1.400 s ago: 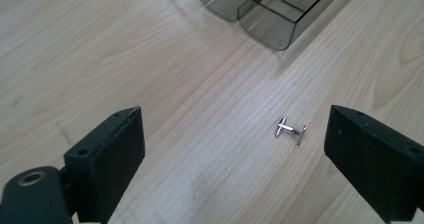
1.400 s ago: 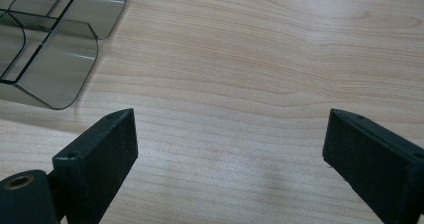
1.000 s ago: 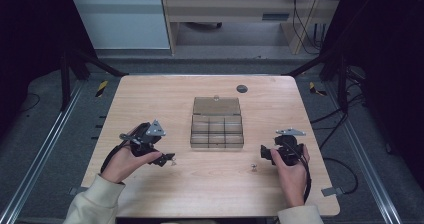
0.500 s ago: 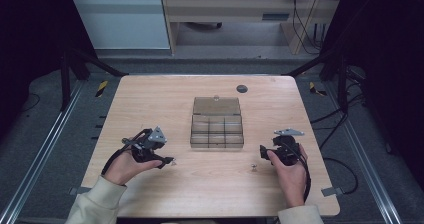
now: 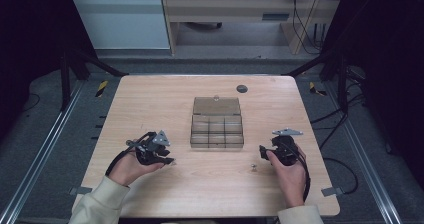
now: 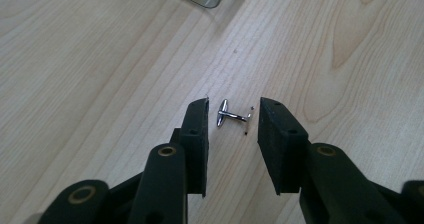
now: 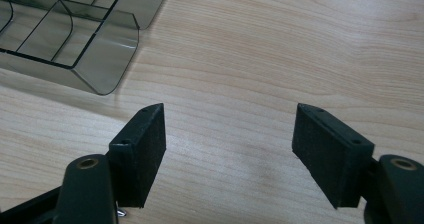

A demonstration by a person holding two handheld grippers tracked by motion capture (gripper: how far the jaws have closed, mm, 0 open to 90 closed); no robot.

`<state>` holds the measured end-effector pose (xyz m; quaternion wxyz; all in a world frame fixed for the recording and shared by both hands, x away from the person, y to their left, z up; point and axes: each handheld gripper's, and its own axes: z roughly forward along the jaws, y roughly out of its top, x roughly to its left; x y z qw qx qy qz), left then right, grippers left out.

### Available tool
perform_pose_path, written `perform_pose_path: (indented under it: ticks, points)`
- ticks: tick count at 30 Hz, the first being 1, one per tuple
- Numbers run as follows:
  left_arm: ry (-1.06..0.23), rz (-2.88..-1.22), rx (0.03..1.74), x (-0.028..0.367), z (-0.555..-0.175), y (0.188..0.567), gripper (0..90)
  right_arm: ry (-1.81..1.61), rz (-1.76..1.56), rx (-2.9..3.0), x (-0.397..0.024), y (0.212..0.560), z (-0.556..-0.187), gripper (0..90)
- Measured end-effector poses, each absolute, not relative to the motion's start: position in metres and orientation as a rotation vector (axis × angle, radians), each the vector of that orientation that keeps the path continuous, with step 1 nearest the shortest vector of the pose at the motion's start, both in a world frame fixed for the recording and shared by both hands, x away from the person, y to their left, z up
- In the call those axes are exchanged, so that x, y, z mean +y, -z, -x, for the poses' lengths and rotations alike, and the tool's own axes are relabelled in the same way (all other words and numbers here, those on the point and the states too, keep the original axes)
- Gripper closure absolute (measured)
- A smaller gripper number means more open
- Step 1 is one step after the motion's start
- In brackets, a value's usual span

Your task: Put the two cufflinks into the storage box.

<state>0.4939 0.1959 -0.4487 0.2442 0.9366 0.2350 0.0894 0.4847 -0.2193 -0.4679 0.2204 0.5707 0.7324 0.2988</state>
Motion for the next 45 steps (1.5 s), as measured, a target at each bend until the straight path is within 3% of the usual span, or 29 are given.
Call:
perform_pose_path:
  ticks: [20,31,45]
  points:
    - [-0.233,-2.659,0.575,0.176,-0.493,0.465,77.3,-0.826,-1.576,2.050,-0.217,0.469,-0.486,31.2]
    - [-0.225,-2.669,0.574,0.177,-0.494,0.467,88.7,-0.825,-1.568,2.057,-0.217,0.469,-0.486,31.5]
    - [-0.209,-2.611,0.612,0.188,-0.498,0.462,89.1,-0.830,-1.573,2.058,-0.217,0.469,-0.486,31.2]
